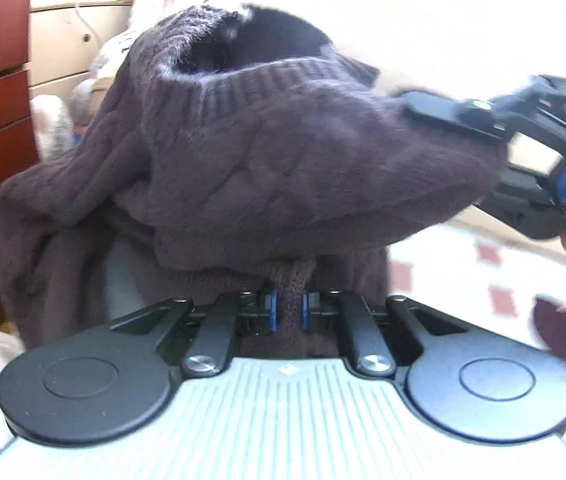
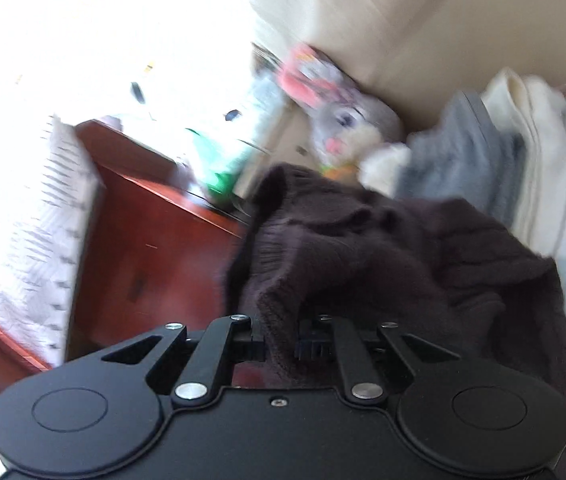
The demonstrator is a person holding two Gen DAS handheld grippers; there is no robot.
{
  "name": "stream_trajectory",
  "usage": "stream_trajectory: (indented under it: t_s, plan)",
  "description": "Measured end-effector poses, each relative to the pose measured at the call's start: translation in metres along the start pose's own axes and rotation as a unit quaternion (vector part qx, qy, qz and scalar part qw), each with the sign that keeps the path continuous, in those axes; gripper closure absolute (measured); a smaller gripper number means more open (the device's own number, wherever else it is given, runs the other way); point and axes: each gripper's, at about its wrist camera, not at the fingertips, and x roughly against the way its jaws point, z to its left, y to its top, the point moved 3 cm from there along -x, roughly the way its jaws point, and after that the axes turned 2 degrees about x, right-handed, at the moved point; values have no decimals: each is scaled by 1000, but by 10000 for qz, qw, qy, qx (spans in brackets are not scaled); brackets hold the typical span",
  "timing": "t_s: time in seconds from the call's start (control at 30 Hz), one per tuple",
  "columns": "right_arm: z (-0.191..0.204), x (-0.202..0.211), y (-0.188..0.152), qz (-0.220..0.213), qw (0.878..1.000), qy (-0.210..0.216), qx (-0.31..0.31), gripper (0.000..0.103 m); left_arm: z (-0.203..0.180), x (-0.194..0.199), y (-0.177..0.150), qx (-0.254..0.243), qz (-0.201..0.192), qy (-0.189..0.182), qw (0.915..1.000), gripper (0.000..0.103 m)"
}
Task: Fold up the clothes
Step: 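Grasp the sweater with the left gripper while the right gripper grasps another part, then lift the sweater with both grippers and lay it out on the blanket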
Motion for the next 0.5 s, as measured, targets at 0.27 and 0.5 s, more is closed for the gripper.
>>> stream_trajectory:
  t_s: [0.27, 0.5]
  plan:
    - [63, 134, 48, -972, 9828, -1022, 1193, 91, -115, -5, 34, -1377, -302, -302, 9895, 96]
    - [107, 262, 75, -1981, 9520, -1670, 1630, 91, -229, 5, 69, -2029, -821, -957, 9711, 96]
